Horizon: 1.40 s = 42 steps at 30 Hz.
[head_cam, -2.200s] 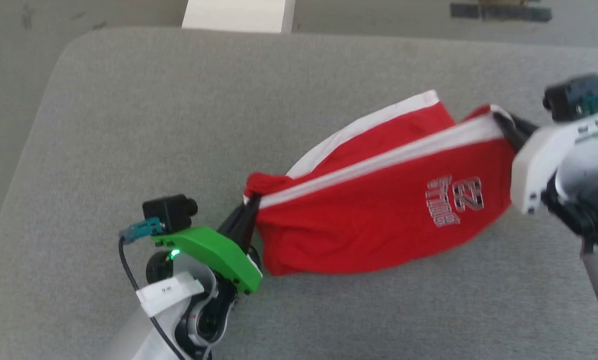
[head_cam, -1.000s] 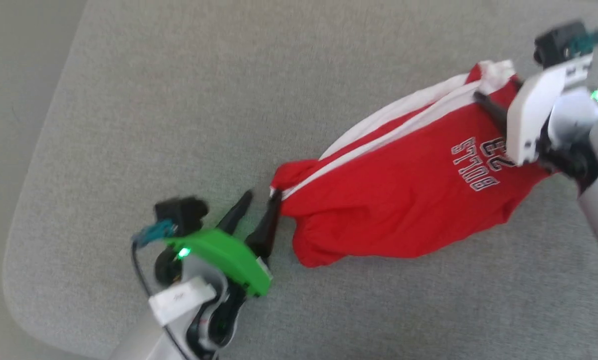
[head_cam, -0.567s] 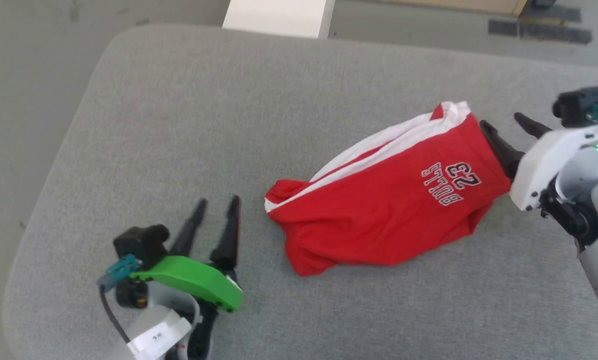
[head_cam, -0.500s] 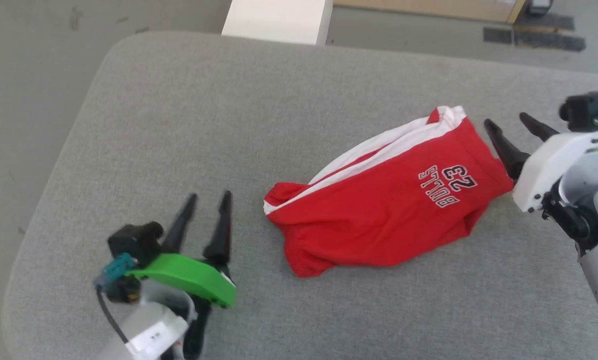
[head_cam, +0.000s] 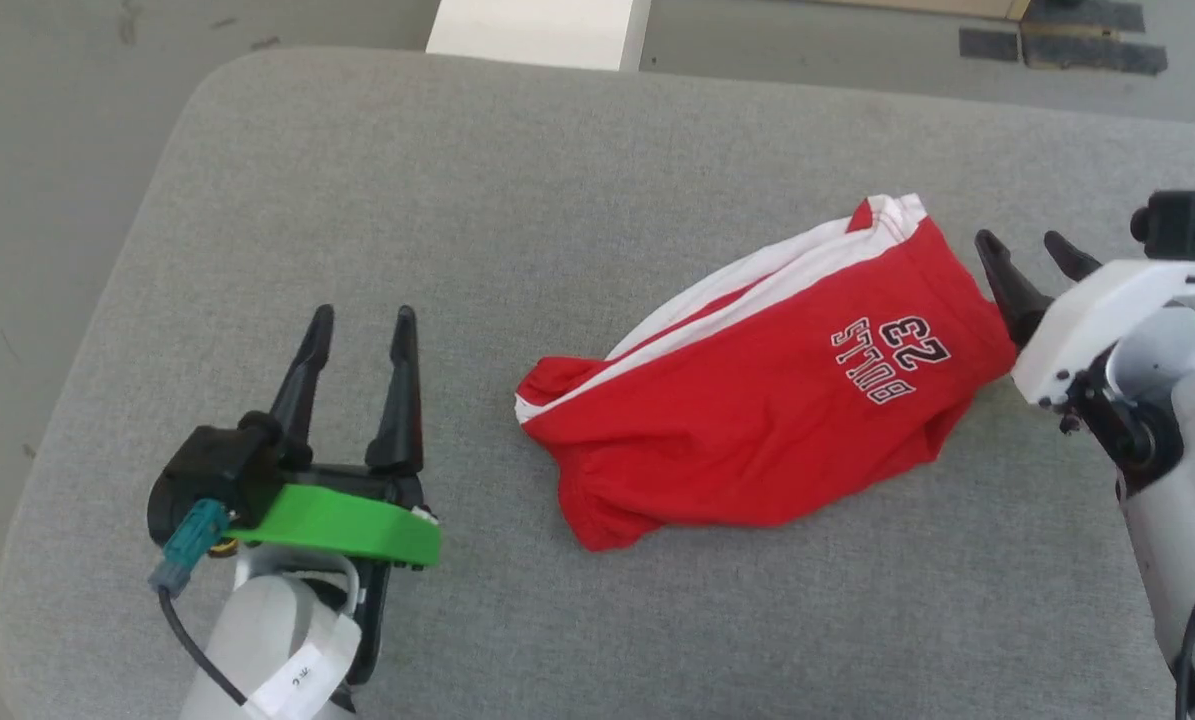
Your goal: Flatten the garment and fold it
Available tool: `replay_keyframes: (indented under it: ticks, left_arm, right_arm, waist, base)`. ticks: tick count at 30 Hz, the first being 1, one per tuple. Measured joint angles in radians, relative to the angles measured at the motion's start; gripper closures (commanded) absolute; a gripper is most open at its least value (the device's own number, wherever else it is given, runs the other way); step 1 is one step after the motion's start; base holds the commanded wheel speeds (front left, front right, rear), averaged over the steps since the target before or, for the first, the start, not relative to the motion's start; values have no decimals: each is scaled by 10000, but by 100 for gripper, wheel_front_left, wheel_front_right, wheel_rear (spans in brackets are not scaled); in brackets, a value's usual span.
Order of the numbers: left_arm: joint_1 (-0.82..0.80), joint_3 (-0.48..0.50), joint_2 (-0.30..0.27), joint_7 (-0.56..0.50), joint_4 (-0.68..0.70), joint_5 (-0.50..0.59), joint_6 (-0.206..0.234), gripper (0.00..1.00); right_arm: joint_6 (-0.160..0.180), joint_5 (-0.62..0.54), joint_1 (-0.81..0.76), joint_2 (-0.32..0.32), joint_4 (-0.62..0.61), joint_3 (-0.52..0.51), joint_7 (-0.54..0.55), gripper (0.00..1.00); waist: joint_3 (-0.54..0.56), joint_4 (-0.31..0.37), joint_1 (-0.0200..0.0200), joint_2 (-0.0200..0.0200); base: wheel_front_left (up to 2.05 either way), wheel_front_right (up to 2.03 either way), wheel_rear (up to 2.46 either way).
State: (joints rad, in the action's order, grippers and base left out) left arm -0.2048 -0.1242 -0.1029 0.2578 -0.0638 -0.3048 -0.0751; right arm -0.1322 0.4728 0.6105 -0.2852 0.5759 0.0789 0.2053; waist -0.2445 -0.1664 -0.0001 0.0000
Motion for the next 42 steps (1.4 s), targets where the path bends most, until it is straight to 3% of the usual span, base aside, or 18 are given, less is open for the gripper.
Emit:
replay_keyframes:
  ticks: [8,19,20,21,23,33,42]
  left_arm:
    - [24,665,405,0,81,541,-385,0]
    - [24,742,470,2,104,658,-477,0]
    - [25,734,472,0,104,656,-479,0]
    - [27,732,472,0,105,656,-479,0]
    - [34,727,472,0,115,656,-481,0]
    - [240,662,479,2,59,662,-483,0]
    - [584,662,495,0,-109,759,-483,0]
  right_arm:
    - [0,-773,1108,418,1613,-761,1237,0]
    - [0,-1791,2191,548,2849,-974,4042,0]
    - [2,-1789,2225,568,2842,-986,4234,50]
    - [2,-1789,2237,577,2828,-997,4408,62]
    - [4,-1789,2232,593,2755,-965,4654,100]
    - [-4,-1657,1060,556,1791,-1160,3906,100]
    - [-4,-2460,-897,-109,337,-2878,3122,100]
  waist:
    - [-509,-138,0,0]
    - [-837,-595,0,0]
    - [-827,-615,0,0]
    - [-814,-623,0,0]
    - [-795,-613,0,0]
    - [-427,-419,0,0]
    - [102,20,0,0]
  base:
    - [0,0,0]
    - [0,0,0]
    - [0,0,0]
    - [0,0,0]
    - [0,0,0]
    - [0,0,0]
    - [0,0,0]
